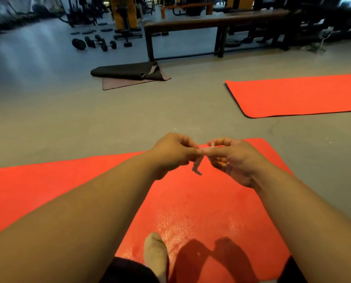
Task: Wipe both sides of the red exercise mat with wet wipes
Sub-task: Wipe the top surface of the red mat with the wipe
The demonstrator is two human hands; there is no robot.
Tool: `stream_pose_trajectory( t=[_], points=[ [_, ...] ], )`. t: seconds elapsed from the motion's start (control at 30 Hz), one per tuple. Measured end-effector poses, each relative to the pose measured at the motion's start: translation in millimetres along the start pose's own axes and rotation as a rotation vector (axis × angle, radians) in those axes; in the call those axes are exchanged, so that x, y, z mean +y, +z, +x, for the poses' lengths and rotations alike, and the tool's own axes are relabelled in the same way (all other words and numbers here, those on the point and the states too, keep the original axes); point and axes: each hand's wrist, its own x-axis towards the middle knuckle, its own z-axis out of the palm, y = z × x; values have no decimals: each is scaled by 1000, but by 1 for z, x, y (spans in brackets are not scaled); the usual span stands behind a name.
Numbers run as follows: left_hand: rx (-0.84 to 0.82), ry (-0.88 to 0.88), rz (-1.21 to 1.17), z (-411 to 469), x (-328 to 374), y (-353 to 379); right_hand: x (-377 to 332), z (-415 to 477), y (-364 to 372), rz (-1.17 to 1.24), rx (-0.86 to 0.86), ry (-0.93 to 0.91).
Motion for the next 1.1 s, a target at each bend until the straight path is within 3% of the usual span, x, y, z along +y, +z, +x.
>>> stream_pose_trajectory(
  t=[0.1,0.23,0.47,0.63,0.7,0.8,0.97,1.1],
  points=[
    [-72,-39,-127,13,-6,1,3,-2,-7,-53,-7,27],
    [-112,-39,15,41,-3,0,2,3,-17,-103,84,34],
    [-294,62,99,85,4,36,16,24,-51,199,284,82],
    [-501,109,293,118,-18,89,58,25,-115,214,528,55],
    [-587,117,421,131,-37,114,93,22,-146,88,663,103],
    [-749,189,740,148,-77,148,164,20,-184,-348,823,230],
    [-943,282,1055,160,-156,183,288,14,-187,-920,654,412],
    [-901,367,1179,173,-209,204,346,7,-163,-958,655,218]
  ],
)
